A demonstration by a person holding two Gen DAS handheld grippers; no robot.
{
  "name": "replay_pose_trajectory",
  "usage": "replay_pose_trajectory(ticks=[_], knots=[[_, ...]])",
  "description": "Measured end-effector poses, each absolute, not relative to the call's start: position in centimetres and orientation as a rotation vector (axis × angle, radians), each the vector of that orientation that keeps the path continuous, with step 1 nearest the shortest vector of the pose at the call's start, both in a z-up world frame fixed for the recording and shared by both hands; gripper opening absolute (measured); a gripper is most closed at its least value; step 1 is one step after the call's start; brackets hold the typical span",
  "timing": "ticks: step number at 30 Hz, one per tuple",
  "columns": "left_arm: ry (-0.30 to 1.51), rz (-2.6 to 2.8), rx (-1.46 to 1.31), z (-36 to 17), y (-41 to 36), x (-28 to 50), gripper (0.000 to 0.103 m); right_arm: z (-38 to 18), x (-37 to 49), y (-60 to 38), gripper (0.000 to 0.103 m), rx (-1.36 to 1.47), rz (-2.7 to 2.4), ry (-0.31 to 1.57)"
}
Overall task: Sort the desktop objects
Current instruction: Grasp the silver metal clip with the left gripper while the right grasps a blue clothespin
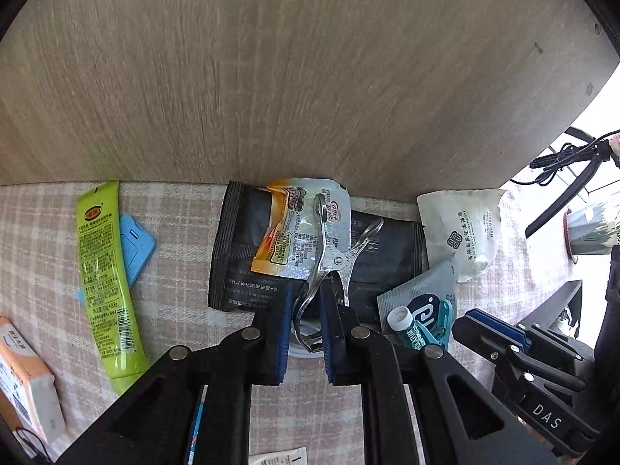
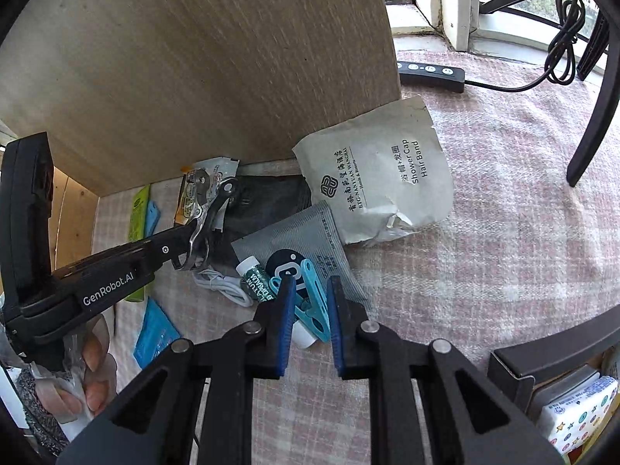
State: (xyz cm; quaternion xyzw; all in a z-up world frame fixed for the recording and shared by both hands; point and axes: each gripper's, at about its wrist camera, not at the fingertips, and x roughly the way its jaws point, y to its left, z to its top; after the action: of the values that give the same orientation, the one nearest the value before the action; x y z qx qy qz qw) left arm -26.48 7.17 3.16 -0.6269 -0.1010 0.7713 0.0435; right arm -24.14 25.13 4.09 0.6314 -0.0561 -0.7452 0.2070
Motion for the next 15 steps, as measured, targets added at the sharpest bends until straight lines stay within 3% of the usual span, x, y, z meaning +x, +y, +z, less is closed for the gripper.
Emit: replay_pose_trajectory(ticks=[6, 15], knots=[[-0.305, 2.370, -1.918, 2.3, 7.7, -26.8, 0.008, 3.1, -23.9, 24.0, 0.007, 1.782, -2.074, -0.085], [-0.337, 2.392, -1.887, 2.3, 8.4, -26.1, 0.003, 4.6, -22.8, 25.5, 0.006, 1.756, -2.107, -0.135]])
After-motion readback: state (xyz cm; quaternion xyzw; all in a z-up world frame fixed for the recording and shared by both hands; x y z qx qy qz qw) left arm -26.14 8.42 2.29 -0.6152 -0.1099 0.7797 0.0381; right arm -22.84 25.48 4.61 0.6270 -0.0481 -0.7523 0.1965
